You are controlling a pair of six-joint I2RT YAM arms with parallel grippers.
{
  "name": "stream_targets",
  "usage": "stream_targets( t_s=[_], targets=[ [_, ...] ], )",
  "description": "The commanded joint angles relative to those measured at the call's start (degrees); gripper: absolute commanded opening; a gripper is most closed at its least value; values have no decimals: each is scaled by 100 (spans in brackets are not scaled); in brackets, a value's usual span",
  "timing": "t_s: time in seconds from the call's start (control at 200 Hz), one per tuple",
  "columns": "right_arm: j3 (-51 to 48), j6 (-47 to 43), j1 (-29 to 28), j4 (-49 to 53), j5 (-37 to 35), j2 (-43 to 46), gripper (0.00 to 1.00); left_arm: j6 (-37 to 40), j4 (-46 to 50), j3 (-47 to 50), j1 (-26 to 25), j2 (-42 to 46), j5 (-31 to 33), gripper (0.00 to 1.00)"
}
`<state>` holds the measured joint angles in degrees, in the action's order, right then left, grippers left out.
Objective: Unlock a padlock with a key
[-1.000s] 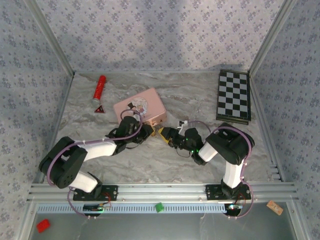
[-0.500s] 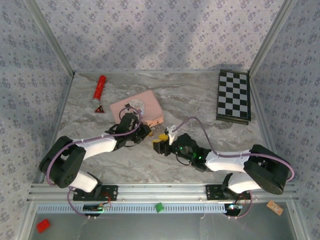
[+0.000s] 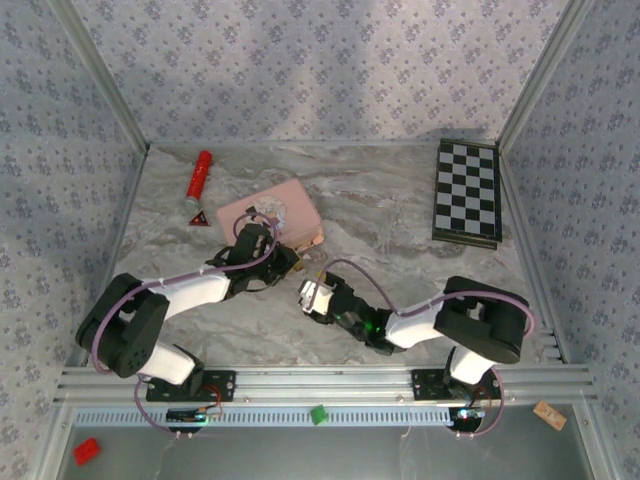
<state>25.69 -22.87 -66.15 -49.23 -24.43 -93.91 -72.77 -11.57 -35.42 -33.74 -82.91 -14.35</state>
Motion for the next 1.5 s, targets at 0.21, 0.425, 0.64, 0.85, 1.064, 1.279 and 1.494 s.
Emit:
stream_targets(
  t_s=[0.21, 0.425, 0.64, 0.85, 1.064, 1.279, 1.494],
  targets=[
    [390, -471, 117, -734, -401, -322, 51, -483, -38, 189, 82, 250, -471, 0],
    [463, -501, 136, -713, -293, -514, 46, -554, -151, 290, 90, 310, -455, 0],
    [560, -578, 124, -640, -210, -615, 41, -519, -91, 300, 90, 376, -457, 0],
    [677, -592, 113, -500, -132, -659, 35, -510, -82, 325, 86, 389, -462, 0],
    [710, -591, 128, -437, -69, -690, 29, -519, -91, 344, 87, 413, -463, 0],
    [639, -542, 165, -395, 56, -701, 25, -501, -29, 325, 87, 470, -452, 0],
    [690, -655, 138, -369, -71, -853, 24, -501, -23, 299, 84, 473, -454, 0]
  ],
)
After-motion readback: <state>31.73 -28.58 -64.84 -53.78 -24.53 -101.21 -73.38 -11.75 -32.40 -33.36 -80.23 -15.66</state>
